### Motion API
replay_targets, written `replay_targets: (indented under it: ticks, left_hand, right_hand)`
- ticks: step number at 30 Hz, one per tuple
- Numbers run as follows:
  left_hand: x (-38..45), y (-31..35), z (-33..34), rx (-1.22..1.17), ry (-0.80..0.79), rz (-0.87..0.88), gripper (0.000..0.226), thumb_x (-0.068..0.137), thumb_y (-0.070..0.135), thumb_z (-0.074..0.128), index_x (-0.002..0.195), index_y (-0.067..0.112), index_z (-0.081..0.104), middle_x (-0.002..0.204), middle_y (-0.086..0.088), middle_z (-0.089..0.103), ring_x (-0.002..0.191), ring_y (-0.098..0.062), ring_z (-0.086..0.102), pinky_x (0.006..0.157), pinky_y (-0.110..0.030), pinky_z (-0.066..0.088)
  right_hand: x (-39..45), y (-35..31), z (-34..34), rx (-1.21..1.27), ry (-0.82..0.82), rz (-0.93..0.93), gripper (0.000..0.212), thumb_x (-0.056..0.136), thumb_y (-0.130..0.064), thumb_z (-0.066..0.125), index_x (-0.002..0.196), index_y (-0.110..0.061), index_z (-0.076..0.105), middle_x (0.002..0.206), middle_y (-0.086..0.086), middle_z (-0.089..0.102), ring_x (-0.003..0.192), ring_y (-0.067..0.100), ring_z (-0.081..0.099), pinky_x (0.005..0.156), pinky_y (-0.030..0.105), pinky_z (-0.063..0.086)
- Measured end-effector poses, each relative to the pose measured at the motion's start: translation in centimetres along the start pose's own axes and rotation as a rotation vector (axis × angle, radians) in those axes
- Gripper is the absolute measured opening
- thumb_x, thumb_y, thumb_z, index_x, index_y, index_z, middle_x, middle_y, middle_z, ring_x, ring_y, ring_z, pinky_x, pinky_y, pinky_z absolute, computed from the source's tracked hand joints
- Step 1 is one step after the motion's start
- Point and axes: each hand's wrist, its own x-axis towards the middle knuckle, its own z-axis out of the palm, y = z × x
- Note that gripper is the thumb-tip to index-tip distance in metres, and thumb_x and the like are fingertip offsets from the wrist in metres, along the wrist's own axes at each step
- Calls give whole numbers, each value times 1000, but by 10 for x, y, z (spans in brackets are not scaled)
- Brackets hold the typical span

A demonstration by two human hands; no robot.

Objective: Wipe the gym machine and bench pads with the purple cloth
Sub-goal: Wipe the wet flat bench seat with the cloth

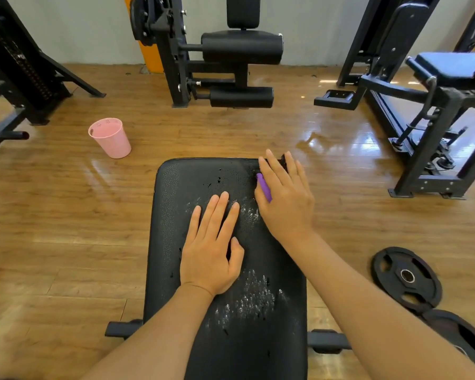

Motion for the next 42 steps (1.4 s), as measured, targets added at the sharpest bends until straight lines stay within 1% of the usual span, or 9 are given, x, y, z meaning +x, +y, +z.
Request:
replay_targets:
  ticks: [4,10,15,18,24,27,35,37,42]
  left_hand:
    - [-1,0,1,-4,14,9,58,92,23,41,149,9,44,160,-11,33,150,-27,27,123,-50,20]
    - [-2,1,1,-14,34,16,59,91,23,42,148,9,46,160,-11,33,150,-26,26,122,-51,20]
    - [0,1,1,-9,21,15,59,92,24,41,149,9,45,160,-11,33,151,-26,25,123,-50,18]
    - [0,1,1,2,16,11,58,93,25,41,149,9,45,160,-11,33,150,-26,25,123,-49,18]
    - [-1,1,2,-19,48,15,57,93,24,42,148,8,46,160,-12,33,150,-27,26,123,-50,19]
    - [-1,2,2,-26,56,18,57,93,24,42,148,8,46,159,-12,34,150,-27,26,123,-49,18]
    - [0,-1,3,-7,56,26,58,92,24,44,148,7,46,159,-12,34,149,-28,28,123,-51,20]
    - [0,-2,4,-4,53,31,58,93,24,44,148,8,45,159,-12,33,150,-28,27,122,-52,21]
    - [0,-1,4,-11,71,34,58,93,24,43,148,7,45,159,-13,33,150,-29,27,121,-53,22]
  right_hand:
    - [-49,-16,-2,28,55,164,46,97,-24,46,135,1,55,145,15,51,139,36,40,113,51,36]
    - [-141,-29,-23,93,12,188,50,97,-19,48,142,4,44,151,17,41,145,37,29,113,54,34]
    - [-19,-11,-2,104,36,274,48,99,-21,40,136,7,51,145,23,47,138,43,39,117,50,24]
    - [28,-4,10,96,9,333,45,96,-10,55,137,6,50,146,23,46,138,44,39,117,46,19]
    - [-122,-21,-20,139,7,243,49,96,-15,46,142,3,44,152,16,40,145,36,30,122,41,20]
    - [-150,-28,-26,134,-24,195,49,95,-14,47,140,5,45,151,17,41,145,35,29,121,44,22]
    - [11,-4,6,126,33,272,51,96,-23,40,138,3,51,145,18,49,138,39,41,119,43,19]
    - [-22,-10,0,117,23,256,49,98,-23,41,141,1,49,149,15,45,142,35,35,123,38,14]
    - [-166,-33,-30,112,-70,184,52,96,-19,49,145,-3,42,154,11,38,148,30,25,121,46,20]
